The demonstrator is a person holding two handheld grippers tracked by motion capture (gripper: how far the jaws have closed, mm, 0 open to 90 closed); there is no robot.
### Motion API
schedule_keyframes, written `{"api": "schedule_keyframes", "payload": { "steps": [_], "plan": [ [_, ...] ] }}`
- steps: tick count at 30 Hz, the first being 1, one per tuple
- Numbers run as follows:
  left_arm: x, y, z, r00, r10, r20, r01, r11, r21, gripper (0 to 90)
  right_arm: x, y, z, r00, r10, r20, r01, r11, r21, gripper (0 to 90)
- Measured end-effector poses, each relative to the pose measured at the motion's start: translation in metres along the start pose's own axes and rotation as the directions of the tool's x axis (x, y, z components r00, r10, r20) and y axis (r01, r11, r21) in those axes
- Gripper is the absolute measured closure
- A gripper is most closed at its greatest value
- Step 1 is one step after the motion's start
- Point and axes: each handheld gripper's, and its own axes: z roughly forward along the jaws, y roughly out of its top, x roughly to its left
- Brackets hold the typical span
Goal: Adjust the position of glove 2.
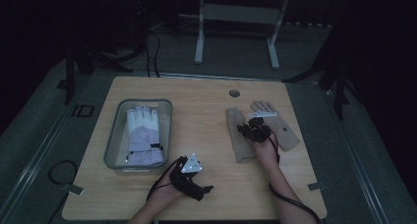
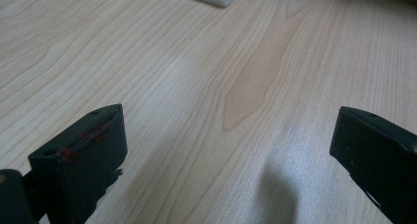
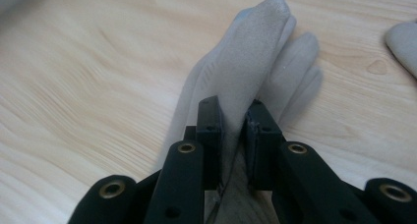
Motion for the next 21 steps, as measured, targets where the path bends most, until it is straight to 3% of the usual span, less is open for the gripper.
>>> {"api": "schedule_keyframes", "payload": {
  "steps": [1, 2, 3, 4, 5, 6, 7, 8, 12, 15, 21],
  "plan": [
    [0.0, 0.0, 0.0, 1.0, 0.0, 0.0, 0.0, 1.0, 0.0, 0.7, 0.0, 0.0, 0.0, 1.0, 0.0, 0.0, 0.0, 1.0, 0.0, 79.4],
    [0.0, 0.0, 0.0, 1.0, 0.0, 0.001, 0.0, 1.0, 0.0, 0.7, 0.011, 0.004, -0.009, 0.998, 0.062, 0.015, -0.061, 0.998, -0.032, 79.5],
    [0.0, 0.0, 0.0, 1.0, 0.0, 0.001, 0.0, 1.0, 0.0, 0.8, 0.011, 0.004, -0.009, 0.998, 0.062, 0.015, -0.061, 0.998, -0.032, 79.5],
    [0.0, 0.0, 0.0, 1.0, 0.001, 0.0, -0.001, 1.0, 0.0, 0.7, 0.024, 0.009, -0.015, 0.9957, 0.086, 0.033, -0.085, 0.995, -0.045, 79.6],
    [0.0, 0.0, 0.0, 1.0, 0.001, 0.0, -0.001, 1.0, 0.0, 0.7, 0.024, 0.009, -0.015, 0.9957, 0.086, 0.033, -0.085, 0.995, -0.045, 79.6],
    [0.0, 0.0, 0.0, 1.0, 0.001, 0.0, -0.001, 1.0, 0.0, 0.8, 0.038, 0.014, -0.02, 0.9927, 0.105, 0.06, -0.102, 0.993, -0.06, 79.5],
    [-0.001, 0.0, 0.0, 1.0, 0.002, 0.0, -0.002, 1.0, -0.001, 0.8, 0.038, 0.014, -0.02, 0.9927, 0.105, 0.06, -0.102, 0.993, -0.06, 79.5],
    [-0.001, 0.0, 0.0, 1.0, 0.004, -0.001, -0.004, 1.0, -0.001, 0.7, 0.051, 0.017, -0.024, 0.9891, 0.114, 0.093, -0.108, 0.992, -0.068, 79.6],
    [-0.001, 0.0, 0.0, 1.0, 0.002, 0.0, -0.002, 1.0, -0.003, 0.7, 0.066, 0.02, -0.026, 0.9848, 0.144, 0.097, -0.136, 0.987, -0.086, 79.5],
    [0.0, 0.0, 0.0, 1.0, 0.002, 0.001, -0.002, 1.0, -0.004, 0.7, 0.071, 0.019, -0.023, 0.9848, 0.143, 0.098, -0.135, 0.987, -0.088, 79.4],
    [0.0, 0.0, 0.0, 1.0, -0.001, -0.002, 0.001, 1.0, -0.004, 0.8, 0.075, 0.003, 0.0, 0.98, 0.168, 0.107, -0.165, 0.986, -0.038, 79.4]
  ]
}}
